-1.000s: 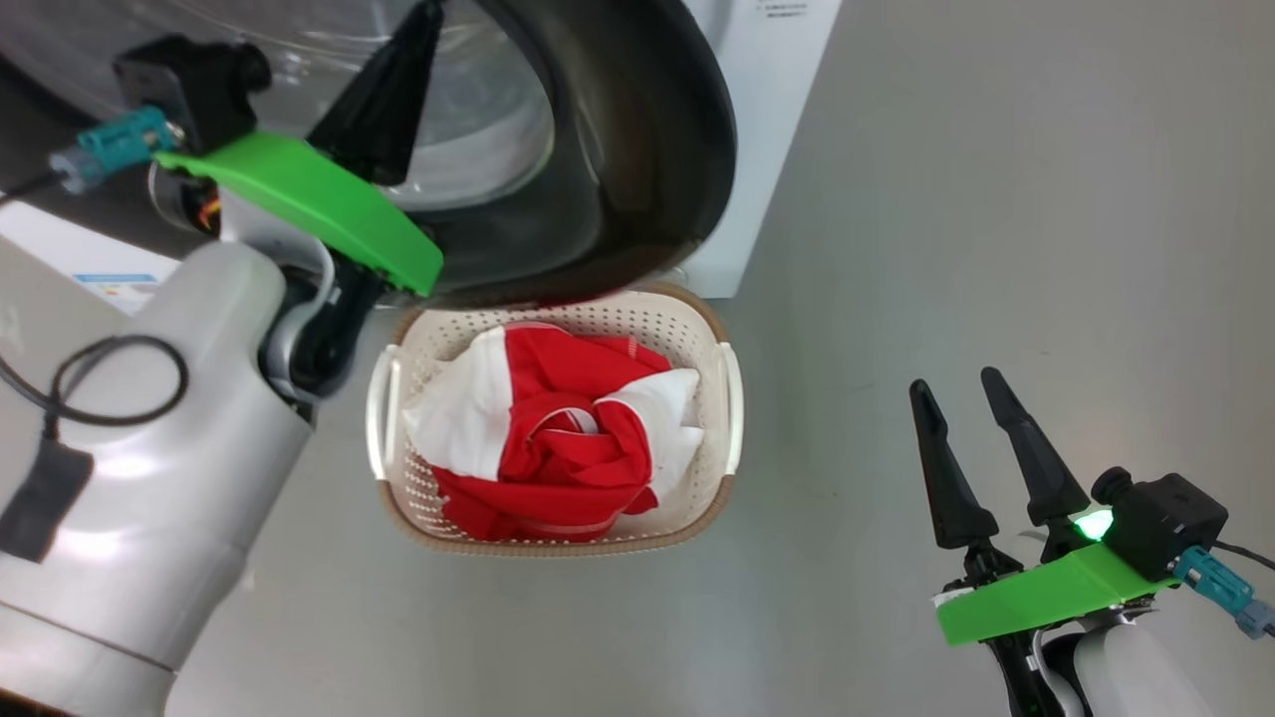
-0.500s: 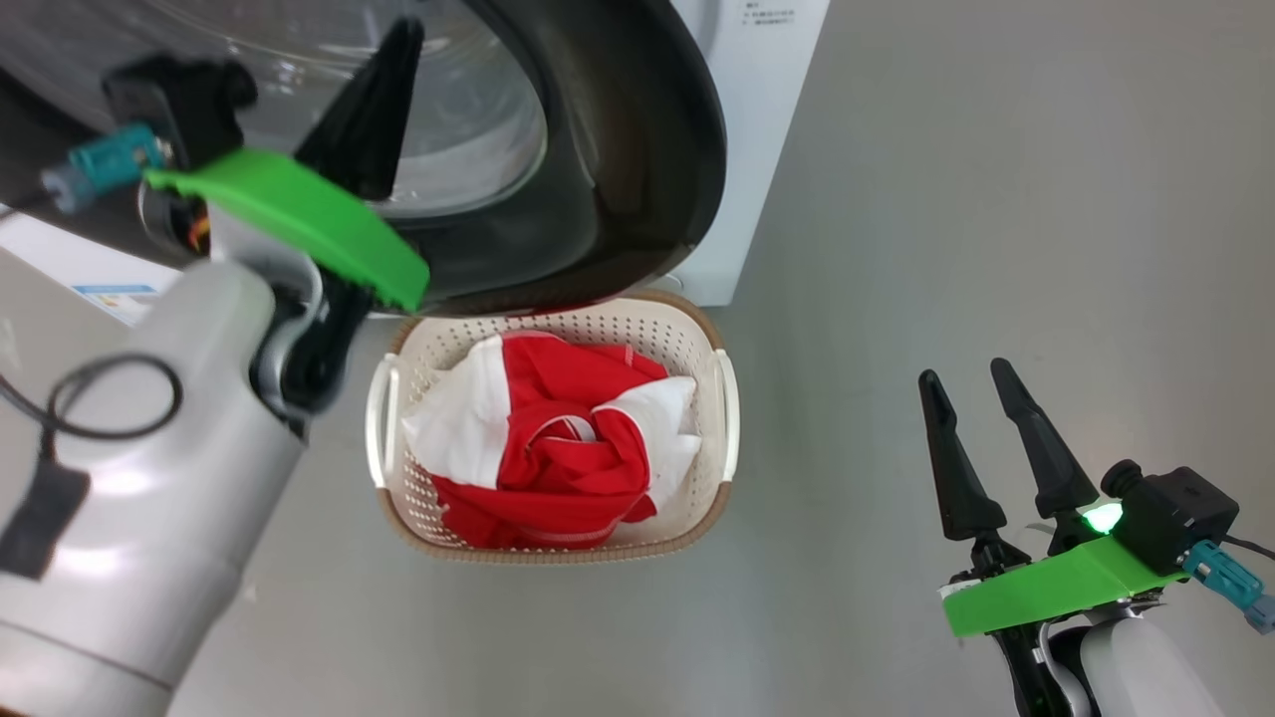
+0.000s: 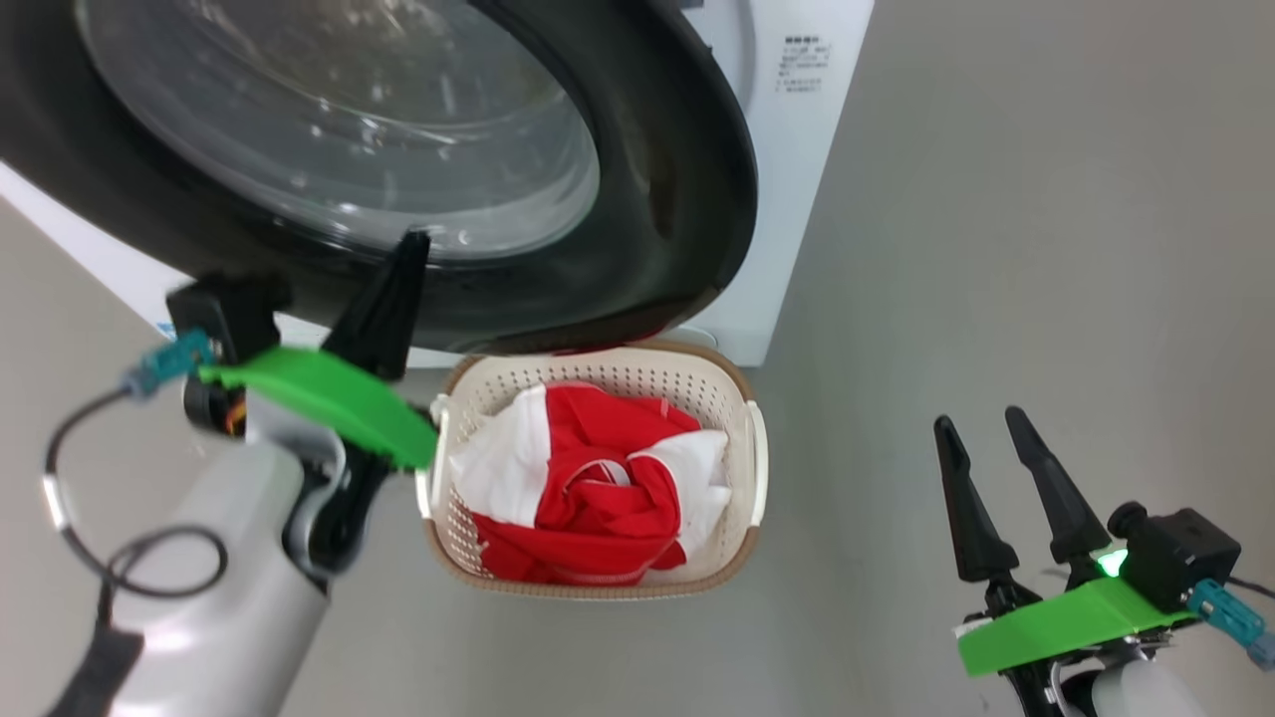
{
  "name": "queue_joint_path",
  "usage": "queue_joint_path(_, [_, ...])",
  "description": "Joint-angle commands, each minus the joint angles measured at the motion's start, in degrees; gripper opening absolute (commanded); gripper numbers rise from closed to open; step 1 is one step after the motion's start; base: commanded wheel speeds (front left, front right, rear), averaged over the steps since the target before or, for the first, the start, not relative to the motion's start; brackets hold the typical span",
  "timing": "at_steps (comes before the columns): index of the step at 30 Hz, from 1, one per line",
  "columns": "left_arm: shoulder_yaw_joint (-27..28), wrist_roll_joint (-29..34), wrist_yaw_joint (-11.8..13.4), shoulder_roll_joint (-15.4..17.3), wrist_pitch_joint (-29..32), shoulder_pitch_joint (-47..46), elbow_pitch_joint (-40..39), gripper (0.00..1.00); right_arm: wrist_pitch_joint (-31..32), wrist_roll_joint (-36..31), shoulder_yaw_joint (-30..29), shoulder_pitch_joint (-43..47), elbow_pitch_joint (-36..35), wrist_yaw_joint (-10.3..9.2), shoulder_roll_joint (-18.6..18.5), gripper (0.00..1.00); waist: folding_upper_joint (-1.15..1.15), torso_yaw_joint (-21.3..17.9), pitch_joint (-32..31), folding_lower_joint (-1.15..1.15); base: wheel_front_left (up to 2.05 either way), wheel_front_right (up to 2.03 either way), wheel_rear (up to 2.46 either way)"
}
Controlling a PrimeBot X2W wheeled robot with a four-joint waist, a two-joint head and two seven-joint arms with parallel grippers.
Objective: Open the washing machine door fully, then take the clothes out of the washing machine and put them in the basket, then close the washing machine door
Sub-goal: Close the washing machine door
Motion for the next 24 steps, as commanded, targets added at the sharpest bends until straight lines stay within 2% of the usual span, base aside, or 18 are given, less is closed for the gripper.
queue_joint_path(1, [3.2,1.1,-0.3,1.5,-0.4,1.5,-1.4,0.0,-0.4,-0.9,0.9,0.7,-1.2,0.36,0.0,1.0,0.0,1.1,-2.0,0.0,0.0,0.0,0.0])
queue_joint_path(13, [11.7,8.7,-0.3,0.8,-0.4,14.9,-5.1,0.0,-0.4,-1.9,-1.7,5.6,-1.4,0.36,0.0,1.0,0.0,2.7,-6.4,0.0,0.0,0.0,0.0])
queue_joint_path(15, [13.5,10.0,-0.3,0.9,-0.4,17.3,-5.7,0.03,-0.4,-2.0,-1.9,6.5,-1.4,0.36,0.0,1.0,0.0,2.6,-7.1,0.0,0.0,0.0,0.0])
queue_joint_path(18, [16.0,11.8,-0.3,1.1,-0.4,20.8,-6.8,0.23,-0.4,-2.0,-2.4,7.7,-1.5,0.36,0.0,1.0,0.0,2.4,-7.7,0.0,0.0,0.0,0.0])
queue_joint_path(19, [16.0,11.8,-0.3,1.1,-0.4,20.8,-6.8,0.23,-0.4,-2.0,-2.4,7.7,-1.5,0.36,0.0,1.0,0.0,2.4,-7.7,0.0,0.0,0.0,0.0])
queue_joint_path(21, [17.4,13.0,-0.3,1.3,-0.4,23.0,-7.5,0.39,-0.4,-1.9,-2.9,8.4,-1.7,0.36,0.0,1.0,0.0,2.4,-8.0,0.0,0.0,0.0,0.0])
queue_joint_path(24, [19.7,14.2,-0.3,1.4,-0.4,25.9,-8.7,0.55,-0.4,-1.9,-3.4,9.1,-1.9,0.36,0.0,1.0,0.0,2.5,-8.2,0.0,0.0,0.0,0.0])
